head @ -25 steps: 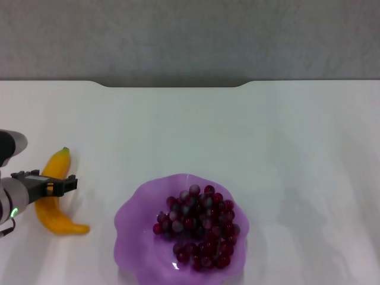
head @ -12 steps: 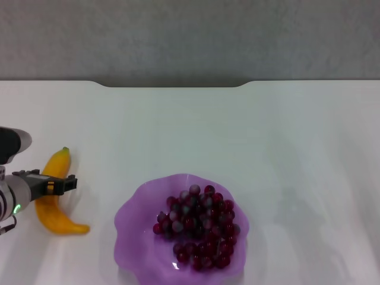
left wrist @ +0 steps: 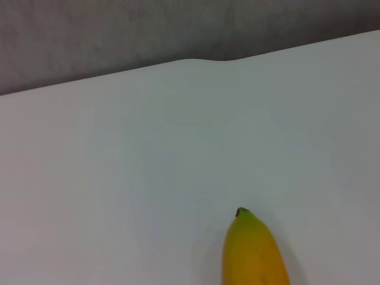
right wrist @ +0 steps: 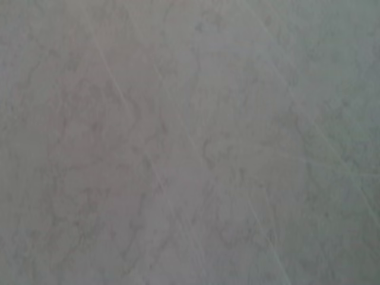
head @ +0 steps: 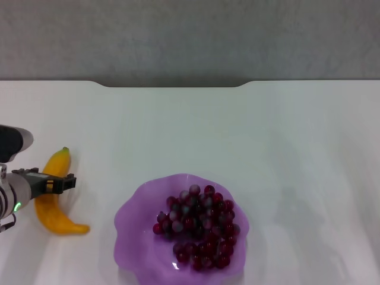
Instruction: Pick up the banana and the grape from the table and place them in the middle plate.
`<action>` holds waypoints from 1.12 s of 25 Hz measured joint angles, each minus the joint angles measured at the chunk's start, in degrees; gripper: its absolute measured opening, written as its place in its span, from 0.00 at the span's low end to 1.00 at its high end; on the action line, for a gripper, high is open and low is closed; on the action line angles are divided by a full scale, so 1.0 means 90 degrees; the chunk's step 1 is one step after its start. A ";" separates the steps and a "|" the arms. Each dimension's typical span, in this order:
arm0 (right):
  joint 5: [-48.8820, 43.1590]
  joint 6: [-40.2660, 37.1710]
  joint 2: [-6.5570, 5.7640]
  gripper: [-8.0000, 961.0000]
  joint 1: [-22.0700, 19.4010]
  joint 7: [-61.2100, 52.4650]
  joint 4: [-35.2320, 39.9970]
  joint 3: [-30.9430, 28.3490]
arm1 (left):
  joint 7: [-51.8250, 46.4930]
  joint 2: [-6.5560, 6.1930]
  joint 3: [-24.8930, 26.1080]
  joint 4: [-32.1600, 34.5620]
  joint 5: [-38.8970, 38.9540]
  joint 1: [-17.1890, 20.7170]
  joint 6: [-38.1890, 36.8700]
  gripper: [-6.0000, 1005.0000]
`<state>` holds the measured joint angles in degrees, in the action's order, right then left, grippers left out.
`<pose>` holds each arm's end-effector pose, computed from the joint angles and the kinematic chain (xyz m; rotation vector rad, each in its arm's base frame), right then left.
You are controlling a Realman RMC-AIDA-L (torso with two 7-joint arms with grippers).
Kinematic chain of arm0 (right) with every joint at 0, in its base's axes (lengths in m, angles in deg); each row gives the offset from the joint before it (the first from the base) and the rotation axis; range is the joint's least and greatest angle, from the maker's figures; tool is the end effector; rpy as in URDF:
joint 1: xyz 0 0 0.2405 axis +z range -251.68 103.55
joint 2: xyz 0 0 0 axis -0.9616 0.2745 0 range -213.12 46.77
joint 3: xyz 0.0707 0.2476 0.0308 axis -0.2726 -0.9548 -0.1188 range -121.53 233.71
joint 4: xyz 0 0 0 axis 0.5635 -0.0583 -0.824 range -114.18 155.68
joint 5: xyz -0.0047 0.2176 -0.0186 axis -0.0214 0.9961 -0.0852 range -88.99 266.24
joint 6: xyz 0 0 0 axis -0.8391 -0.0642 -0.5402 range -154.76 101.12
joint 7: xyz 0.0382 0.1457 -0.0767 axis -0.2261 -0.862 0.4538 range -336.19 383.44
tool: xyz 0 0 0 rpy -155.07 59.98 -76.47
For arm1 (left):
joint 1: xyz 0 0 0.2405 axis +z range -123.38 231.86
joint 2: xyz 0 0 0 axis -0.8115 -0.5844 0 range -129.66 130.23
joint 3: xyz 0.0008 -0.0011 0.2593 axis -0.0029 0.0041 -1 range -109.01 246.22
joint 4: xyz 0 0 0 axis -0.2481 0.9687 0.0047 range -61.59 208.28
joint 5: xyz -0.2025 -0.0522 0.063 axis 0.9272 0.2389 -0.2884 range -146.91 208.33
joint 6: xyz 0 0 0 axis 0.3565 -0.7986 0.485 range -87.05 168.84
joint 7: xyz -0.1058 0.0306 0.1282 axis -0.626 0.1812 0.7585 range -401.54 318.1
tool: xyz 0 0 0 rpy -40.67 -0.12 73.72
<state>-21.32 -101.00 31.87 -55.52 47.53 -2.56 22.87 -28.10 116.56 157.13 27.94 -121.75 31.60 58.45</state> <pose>0.3261 0.3342 -0.0049 -1.4860 0.2039 0.4600 -0.3581 0.4070 -0.0331 -1.8414 -1.0404 0.0664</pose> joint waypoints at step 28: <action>0.0000 0.0085 0.0000 0.04 0.0023 -0.0007 0.0042 0.0010 | 0.0025 -0.0002 -0.0002 0.0033 -0.0004 -0.0067 0.0148 0.49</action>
<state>-21.32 -100.23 31.87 -55.31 47.46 -2.18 22.96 -27.87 116.54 157.11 28.23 -121.79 31.00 59.78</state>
